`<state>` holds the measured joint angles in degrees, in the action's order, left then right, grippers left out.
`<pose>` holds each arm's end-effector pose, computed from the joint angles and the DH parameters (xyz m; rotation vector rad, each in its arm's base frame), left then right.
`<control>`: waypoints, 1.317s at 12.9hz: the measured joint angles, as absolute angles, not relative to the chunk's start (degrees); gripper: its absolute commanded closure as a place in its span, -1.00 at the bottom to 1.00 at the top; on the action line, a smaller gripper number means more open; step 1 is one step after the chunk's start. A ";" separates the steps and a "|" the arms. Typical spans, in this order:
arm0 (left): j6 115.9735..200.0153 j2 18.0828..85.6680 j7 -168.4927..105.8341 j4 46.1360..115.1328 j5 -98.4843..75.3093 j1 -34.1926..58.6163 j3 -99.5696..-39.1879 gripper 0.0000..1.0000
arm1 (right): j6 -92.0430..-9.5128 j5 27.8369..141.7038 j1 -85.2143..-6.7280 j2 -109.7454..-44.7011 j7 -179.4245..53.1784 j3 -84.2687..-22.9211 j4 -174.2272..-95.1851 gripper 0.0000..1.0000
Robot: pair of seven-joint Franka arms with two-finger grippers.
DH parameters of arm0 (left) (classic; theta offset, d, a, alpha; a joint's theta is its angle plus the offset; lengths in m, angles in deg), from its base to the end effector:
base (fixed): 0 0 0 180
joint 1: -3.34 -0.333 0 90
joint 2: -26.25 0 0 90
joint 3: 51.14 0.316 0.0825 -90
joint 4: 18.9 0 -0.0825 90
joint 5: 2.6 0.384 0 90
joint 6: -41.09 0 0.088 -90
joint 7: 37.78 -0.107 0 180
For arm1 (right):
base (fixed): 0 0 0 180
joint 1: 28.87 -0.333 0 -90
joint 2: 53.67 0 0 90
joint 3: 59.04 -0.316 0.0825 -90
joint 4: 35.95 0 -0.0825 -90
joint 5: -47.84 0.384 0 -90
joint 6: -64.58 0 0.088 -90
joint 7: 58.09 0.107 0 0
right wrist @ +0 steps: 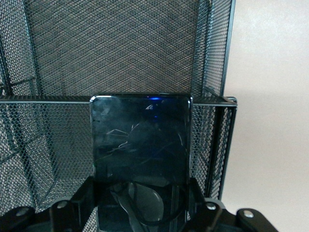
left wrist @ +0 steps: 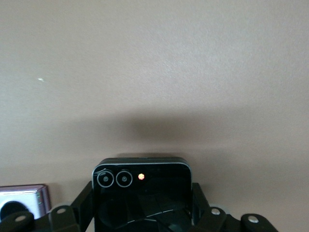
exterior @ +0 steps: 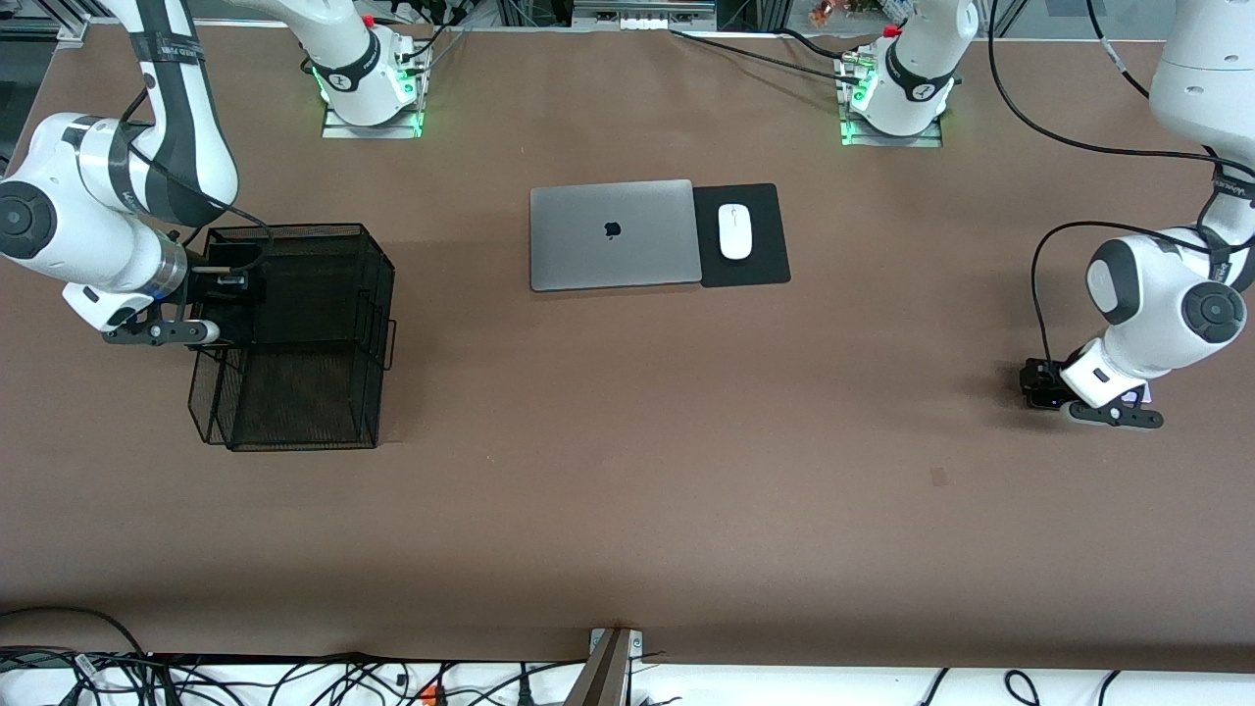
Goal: Place phones with both arms
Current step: 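Lower the black phone into the basket while the left gripper grasps the flip phone, then carry the black flip phone with the left gripper toward the laptop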
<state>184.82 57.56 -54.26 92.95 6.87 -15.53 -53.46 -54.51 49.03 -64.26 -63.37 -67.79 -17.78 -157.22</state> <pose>0.5945 0.1761 0.1964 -3.0580 0.1923 0.0169 0.5406 -0.0498 0.3406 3.0575 0.0812 -0.2699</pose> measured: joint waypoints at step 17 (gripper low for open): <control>176.05 62.86 -19.98 79.16 0.47 13.75 -58.13 0.61 | -53.99 49.09 -64.37 -65.25 -67.67 -17.82 -158.51 0.90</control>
<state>176.05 62.86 -19.98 79.16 0.47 13.75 -58.13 -53.99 49.09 -64.37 -65.25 -67.67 -17.82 -158.51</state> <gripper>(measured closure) 0.194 0.211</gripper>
